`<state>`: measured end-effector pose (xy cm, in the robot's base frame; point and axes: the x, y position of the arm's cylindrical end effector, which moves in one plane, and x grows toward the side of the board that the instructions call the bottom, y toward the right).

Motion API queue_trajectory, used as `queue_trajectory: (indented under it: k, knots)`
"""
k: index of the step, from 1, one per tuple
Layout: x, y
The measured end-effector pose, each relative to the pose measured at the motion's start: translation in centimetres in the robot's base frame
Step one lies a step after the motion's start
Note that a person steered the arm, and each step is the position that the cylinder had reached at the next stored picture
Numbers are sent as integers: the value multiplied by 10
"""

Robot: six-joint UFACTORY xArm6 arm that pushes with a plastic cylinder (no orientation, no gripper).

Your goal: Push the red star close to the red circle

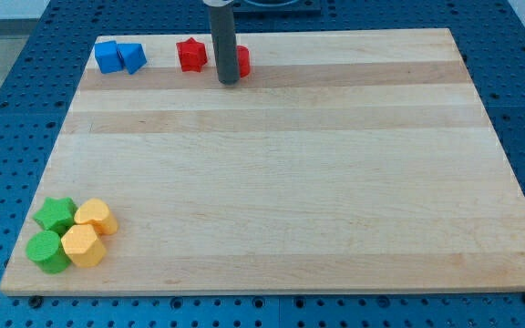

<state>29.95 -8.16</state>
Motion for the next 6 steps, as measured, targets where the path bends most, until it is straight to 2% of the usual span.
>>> queue_trajectory:
  k: [2,4,6]
  knots:
    - [-13,-92]
    - [-41,-92]
    - [-41,-45]
